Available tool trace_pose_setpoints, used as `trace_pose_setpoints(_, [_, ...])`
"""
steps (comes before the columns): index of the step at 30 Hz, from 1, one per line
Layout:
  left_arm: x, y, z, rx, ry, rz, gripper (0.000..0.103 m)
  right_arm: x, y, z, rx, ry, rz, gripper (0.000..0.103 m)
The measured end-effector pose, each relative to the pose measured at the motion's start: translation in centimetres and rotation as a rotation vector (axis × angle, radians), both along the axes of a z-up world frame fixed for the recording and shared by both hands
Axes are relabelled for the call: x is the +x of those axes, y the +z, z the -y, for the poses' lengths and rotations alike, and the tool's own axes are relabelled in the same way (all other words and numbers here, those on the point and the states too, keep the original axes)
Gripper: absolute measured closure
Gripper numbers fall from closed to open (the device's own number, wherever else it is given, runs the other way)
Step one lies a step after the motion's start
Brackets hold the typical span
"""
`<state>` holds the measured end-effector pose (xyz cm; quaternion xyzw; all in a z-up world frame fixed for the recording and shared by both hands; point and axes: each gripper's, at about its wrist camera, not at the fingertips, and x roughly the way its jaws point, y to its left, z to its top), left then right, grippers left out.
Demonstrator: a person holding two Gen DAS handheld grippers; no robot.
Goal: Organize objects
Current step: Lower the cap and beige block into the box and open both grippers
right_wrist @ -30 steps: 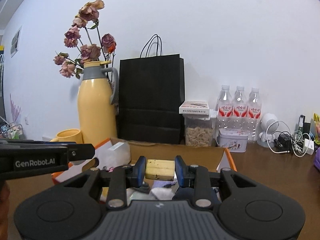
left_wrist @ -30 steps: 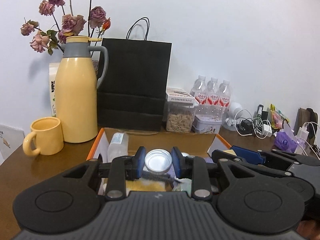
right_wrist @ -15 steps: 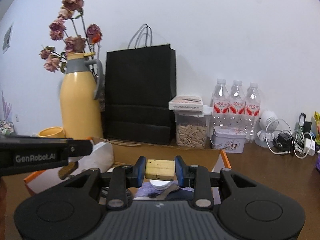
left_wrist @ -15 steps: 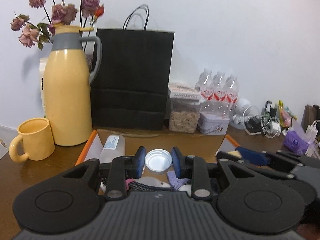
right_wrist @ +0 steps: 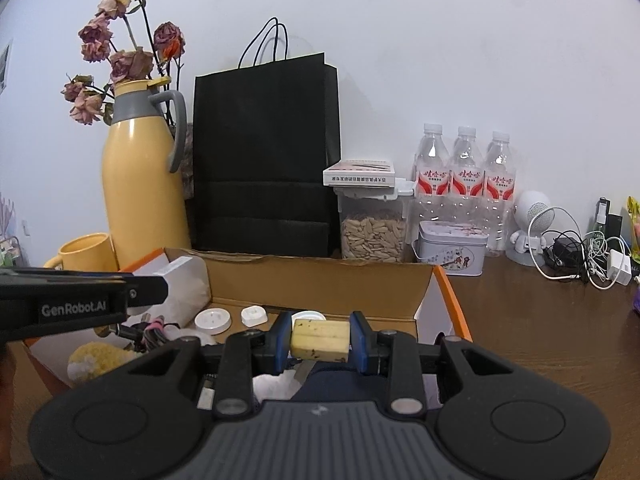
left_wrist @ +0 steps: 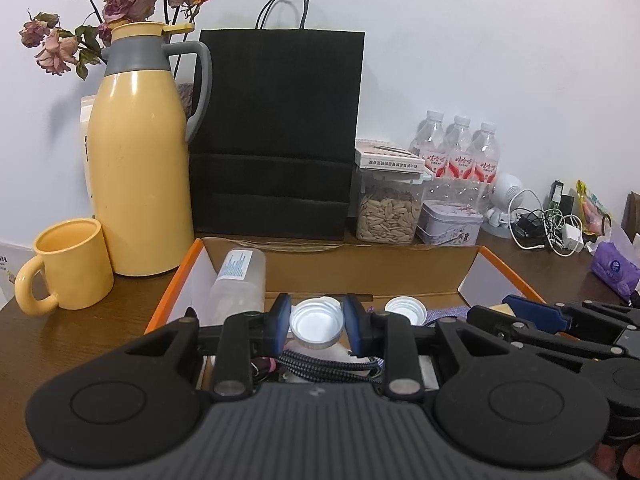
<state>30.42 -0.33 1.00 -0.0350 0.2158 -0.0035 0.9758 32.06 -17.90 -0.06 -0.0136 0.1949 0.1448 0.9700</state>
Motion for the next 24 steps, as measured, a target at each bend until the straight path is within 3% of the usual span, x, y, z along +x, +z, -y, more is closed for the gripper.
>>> trace_pose_setpoints(3, [0.0,0.0,0.0,0.000,0.008,0.001,0.070,0.1,-0.1,0.3,0.004,-0.006,-0.013,0.072])
trace_pose_setpoints(5, [-0.1,0.1,-0.3,-0.010,0.016,0.004,0.050,0.0,-0.1,0.6,0.008,-0.019,-0.016,0.068])
trace_pose_setpoints(6, [-0.1,0.2,-0.4,-0.014,0.025,0.008,0.023,-0.1,-0.1,0.7,0.009,-0.025,-0.017,0.054])
trace_pose_setpoints(7, [-0.2,0.3,-0.5,-0.017,0.037,0.020,0.002,-0.1,-0.1,0.9,0.010,-0.031,-0.015,0.031])
trace_pose_setpoints(9, [-0.5,0.5,-0.7,-0.025,0.050,0.055,0.000,-0.5,0.0,1.1,0.010,-0.046,0.003,0.005])
trace_pose_setpoints(10, [-0.6,0.6,-0.8,-0.028,0.053,0.058,0.000,-0.6,0.1,1.2,0.012,-0.048,0.013,0.002])
trace_pose_setpoints(24, [-0.2,0.3,-0.7,-0.029,0.062,0.028,0.000,-1.1,0.4,1.1,0.009,-0.047,0.024,0.000])
